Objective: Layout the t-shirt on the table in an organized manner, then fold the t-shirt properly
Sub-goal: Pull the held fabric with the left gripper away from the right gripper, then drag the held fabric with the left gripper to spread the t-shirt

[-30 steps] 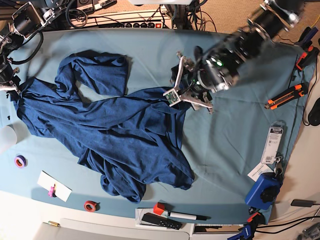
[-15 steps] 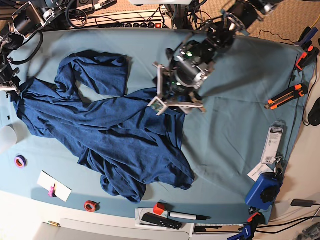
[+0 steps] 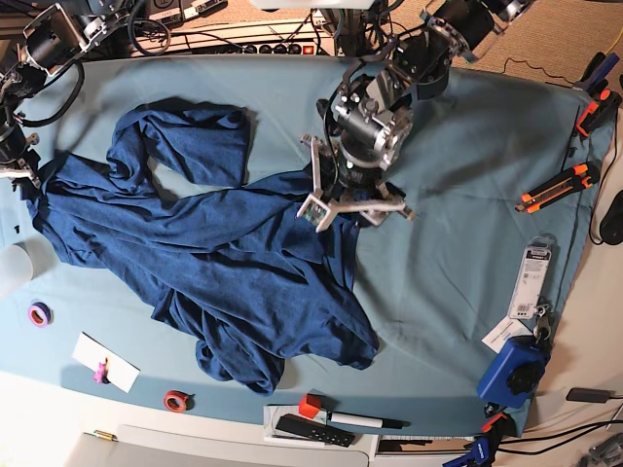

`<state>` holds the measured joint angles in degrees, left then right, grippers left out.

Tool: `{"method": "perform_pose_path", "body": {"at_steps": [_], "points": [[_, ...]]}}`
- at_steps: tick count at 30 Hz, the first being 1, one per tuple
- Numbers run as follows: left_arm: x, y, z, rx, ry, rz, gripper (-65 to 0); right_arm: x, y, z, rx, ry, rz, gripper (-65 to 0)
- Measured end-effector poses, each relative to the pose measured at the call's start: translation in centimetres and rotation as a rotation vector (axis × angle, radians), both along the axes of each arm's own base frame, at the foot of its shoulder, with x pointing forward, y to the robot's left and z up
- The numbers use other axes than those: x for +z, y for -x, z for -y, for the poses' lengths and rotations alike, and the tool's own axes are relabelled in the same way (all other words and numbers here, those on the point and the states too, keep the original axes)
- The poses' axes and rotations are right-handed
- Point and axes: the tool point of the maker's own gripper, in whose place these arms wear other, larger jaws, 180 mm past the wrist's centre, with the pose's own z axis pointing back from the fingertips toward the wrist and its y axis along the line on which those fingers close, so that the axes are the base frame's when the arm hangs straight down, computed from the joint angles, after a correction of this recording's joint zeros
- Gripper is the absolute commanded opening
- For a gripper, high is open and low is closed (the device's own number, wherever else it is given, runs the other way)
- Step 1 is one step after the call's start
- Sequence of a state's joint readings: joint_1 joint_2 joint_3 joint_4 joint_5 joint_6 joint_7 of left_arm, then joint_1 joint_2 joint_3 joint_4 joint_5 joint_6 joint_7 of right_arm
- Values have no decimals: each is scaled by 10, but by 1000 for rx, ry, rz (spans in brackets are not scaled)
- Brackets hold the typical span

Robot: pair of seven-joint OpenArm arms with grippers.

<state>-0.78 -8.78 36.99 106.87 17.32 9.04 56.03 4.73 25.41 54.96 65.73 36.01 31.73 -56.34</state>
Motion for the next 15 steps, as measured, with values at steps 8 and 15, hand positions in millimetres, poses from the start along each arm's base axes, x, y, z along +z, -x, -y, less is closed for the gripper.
{"method": "perform_pose_path", "body": {"at_steps": [8,15], "points": [[-26,8,-5,11,-34,-5,-307,0,0,0,2,-2,-3,-650],[-46,-10,-25,82,-49,-6,-307,0,0,0,2,-2,-4,-650]]}}
